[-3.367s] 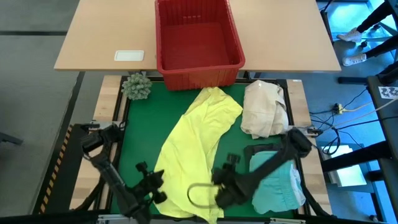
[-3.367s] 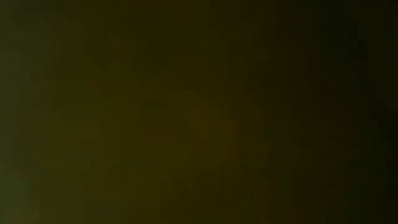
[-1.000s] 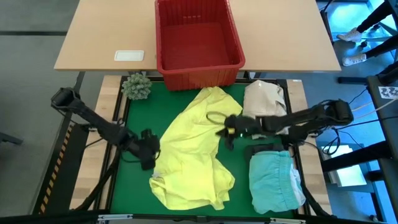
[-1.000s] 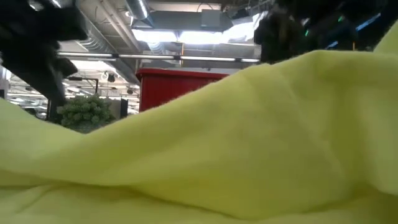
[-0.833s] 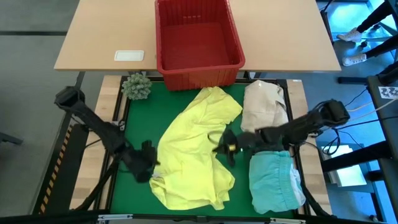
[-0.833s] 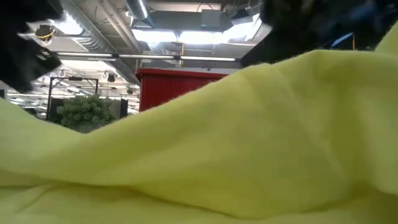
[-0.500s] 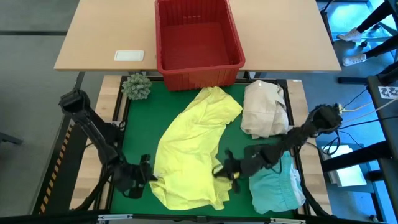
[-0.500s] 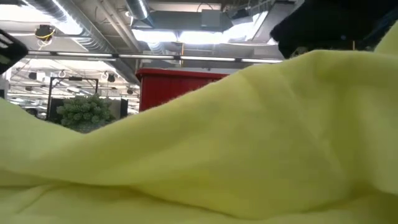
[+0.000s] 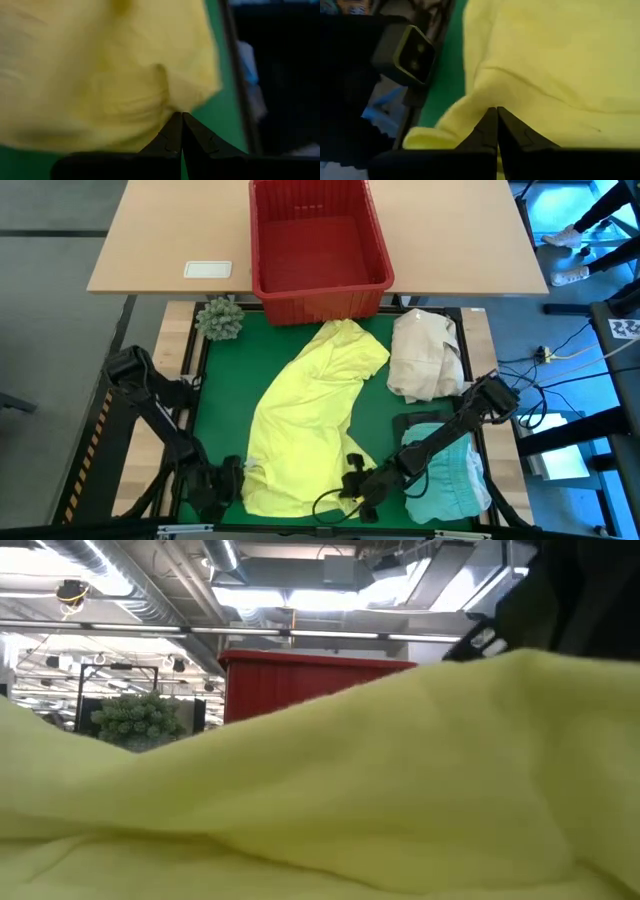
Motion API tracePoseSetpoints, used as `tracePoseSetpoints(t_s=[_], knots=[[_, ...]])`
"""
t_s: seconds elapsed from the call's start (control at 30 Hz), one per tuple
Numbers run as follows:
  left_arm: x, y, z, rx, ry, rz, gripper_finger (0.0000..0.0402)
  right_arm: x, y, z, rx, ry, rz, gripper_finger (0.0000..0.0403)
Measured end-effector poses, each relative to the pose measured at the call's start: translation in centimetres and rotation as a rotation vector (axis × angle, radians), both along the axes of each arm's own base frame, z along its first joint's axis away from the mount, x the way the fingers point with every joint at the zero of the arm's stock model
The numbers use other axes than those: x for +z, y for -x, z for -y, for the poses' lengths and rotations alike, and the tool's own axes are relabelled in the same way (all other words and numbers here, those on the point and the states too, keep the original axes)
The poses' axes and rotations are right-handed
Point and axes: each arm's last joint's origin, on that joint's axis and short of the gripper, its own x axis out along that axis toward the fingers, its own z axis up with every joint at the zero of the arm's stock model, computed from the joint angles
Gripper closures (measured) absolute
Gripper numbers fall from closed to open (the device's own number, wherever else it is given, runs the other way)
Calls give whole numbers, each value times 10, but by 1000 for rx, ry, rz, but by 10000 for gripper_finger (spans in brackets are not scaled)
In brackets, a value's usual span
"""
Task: Fold Laundry from Bin
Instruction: Fold the yellow shirt
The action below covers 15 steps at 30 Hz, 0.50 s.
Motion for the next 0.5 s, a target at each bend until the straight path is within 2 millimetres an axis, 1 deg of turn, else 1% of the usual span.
tracePoseSetpoints(t_s=[0.13, 0.27, 0.37, 0.43, 0.5], knots=[[4, 4, 22, -84, 70, -76, 401, -4, 3, 1, -33, 22, -53, 400], [18, 7, 36, -111, 79, -115, 401, -7, 5, 4, -62, 40, -93, 400], [32, 6, 40, -87, -33, -94, 401, -6, 5, 3, -63, 29, -82, 400], [44, 2, 40, -44, -154, -28, 401, -3, 5, 3, -63, 21, -72, 400], [53, -3, 36, 41, -275, 55, 401, 1, 4, 3, -62, 13, -60, 400]])
